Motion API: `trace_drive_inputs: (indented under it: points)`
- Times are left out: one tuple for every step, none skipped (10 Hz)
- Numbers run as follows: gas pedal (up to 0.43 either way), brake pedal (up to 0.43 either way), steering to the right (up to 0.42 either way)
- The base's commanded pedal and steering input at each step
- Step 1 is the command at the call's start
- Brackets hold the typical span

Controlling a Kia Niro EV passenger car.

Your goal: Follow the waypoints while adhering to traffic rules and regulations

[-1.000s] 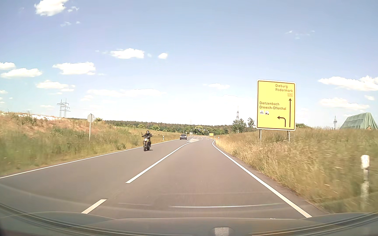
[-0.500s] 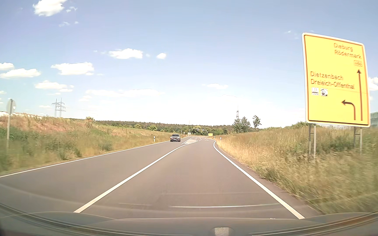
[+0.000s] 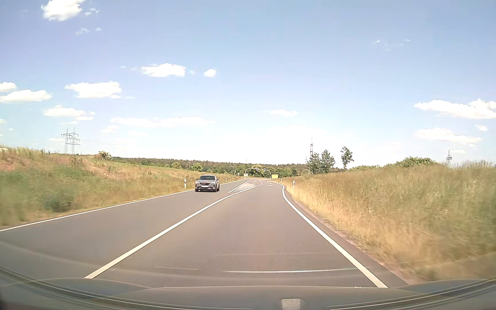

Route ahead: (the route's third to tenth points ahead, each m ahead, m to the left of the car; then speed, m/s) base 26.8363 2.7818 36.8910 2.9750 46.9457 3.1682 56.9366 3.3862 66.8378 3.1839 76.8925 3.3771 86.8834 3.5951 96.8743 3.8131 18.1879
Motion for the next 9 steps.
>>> trace_drive_inputs:
  points:
    - [0.0,0.037,0.005]
    - [0.0,0.037,0.005]
    - [0.0,0.037,0.005]
    - [0.0,0.037,0.005]
    - [0.0,0.037,0.005]
    - [0.0,0.037,0.004]
    - [0.0,0.037,0.003]
    - [0.0,0.037,0.001]
    - [0.0,0.037,0.0]
